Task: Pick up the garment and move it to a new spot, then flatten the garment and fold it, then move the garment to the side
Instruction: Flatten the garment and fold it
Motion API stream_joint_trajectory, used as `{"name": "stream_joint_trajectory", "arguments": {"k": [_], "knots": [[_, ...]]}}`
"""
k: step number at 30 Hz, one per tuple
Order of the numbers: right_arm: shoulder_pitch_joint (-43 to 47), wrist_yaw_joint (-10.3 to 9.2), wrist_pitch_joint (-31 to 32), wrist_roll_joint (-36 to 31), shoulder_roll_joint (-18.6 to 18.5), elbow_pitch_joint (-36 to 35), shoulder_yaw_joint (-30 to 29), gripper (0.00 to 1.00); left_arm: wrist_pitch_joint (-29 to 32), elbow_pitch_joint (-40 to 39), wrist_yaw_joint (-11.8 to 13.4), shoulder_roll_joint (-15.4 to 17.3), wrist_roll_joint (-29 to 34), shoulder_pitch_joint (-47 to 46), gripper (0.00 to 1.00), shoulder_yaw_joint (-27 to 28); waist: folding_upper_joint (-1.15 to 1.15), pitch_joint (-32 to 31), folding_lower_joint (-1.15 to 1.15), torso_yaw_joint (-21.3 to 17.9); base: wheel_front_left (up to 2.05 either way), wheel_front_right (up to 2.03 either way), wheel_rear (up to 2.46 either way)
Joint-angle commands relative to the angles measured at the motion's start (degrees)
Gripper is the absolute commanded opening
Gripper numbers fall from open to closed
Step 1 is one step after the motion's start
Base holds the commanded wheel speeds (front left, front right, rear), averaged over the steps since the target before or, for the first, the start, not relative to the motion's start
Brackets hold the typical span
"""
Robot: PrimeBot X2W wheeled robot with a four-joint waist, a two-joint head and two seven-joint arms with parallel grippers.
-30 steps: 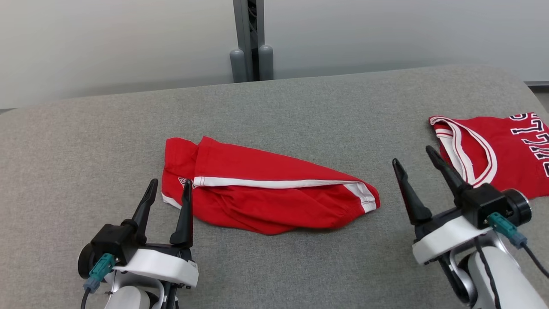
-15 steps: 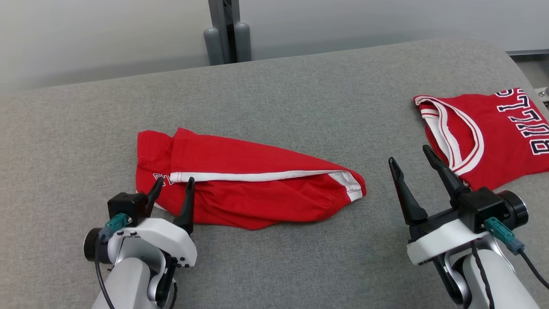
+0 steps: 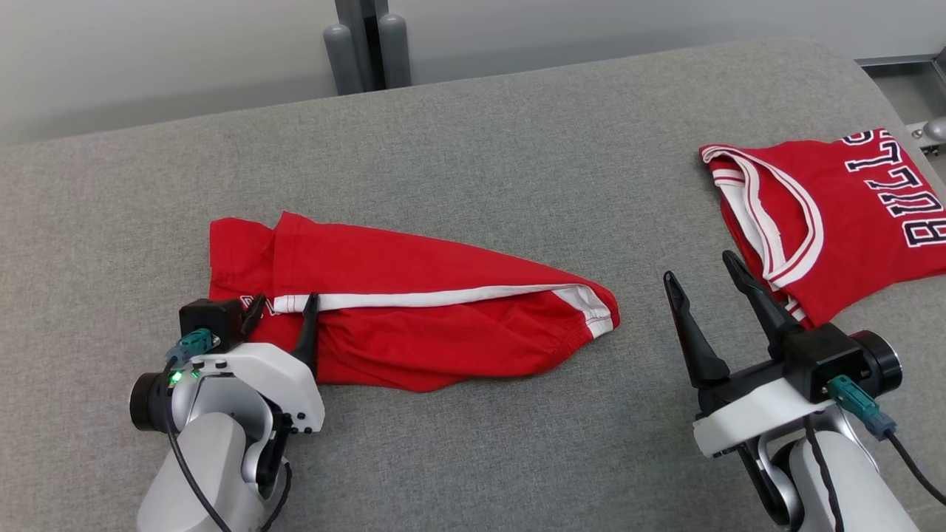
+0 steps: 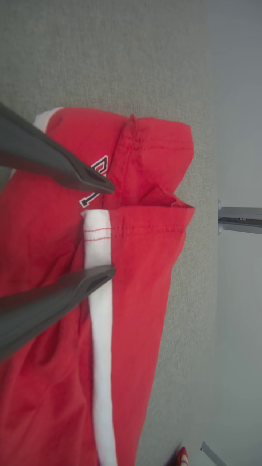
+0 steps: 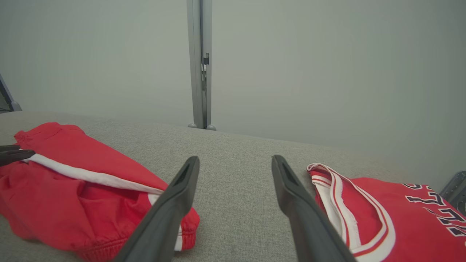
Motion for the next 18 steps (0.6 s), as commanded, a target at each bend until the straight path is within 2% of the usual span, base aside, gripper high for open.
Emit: {"name": "stream_joint_trajectory", "arguments": {"k": [1, 17, 18], "knots": [[0.6, -0.01, -0.4, -0.2, -0.2, -0.1, -0.2, 1.00, 0.2, 0.3, 0.2, 0.2, -0.4, -0.9, 1.00, 0.0, 0.00, 0.1, 0.00, 0.0, 0.00, 0.00, 0.00], [0.3, -0.01, -0.4, -0.4, 0.3, 0.2, -0.1, 1.00, 2.2, 3.4, -1.1, -0.5, -3.5, -2.1, 1.00, -0.9, 0.00, 0.1, 0.00, 0.2, 0.00, 0.00, 0.00], [0.4, -0.01, -0.4, -0.4, 0.3, 0.2, -0.1, 1.00, 2.1, 3.3, -1.3, -0.5, -3.6, -2.2, 0.75, -1.0, 0.00, 0.1, 0.00, 0.2, 0.00, 0.00, 0.00]]}}
